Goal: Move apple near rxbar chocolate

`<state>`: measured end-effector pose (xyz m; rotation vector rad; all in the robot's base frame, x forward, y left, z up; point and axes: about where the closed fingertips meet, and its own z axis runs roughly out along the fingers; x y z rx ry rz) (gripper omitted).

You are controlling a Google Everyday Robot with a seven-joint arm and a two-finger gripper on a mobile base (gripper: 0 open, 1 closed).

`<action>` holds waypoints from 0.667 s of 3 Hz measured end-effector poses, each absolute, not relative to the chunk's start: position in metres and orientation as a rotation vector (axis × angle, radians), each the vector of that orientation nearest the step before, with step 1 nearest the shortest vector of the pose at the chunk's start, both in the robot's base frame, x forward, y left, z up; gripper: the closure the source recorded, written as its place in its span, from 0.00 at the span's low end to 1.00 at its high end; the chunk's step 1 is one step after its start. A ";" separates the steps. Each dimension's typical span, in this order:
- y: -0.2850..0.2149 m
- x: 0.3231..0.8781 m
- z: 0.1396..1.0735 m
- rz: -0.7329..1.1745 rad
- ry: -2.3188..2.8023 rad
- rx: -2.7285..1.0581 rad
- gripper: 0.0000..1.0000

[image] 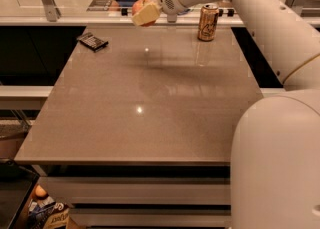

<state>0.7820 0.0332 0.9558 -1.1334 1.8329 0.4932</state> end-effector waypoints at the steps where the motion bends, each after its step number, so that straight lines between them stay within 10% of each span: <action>1: 0.067 0.768 0.938 0.477 1.835 -1.108 1.00; 2: 0.067 0.768 0.938 0.477 1.835 -1.108 1.00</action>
Offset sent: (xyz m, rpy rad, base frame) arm -0.0297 0.0224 -0.0189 0.0533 -0.0211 -0.0647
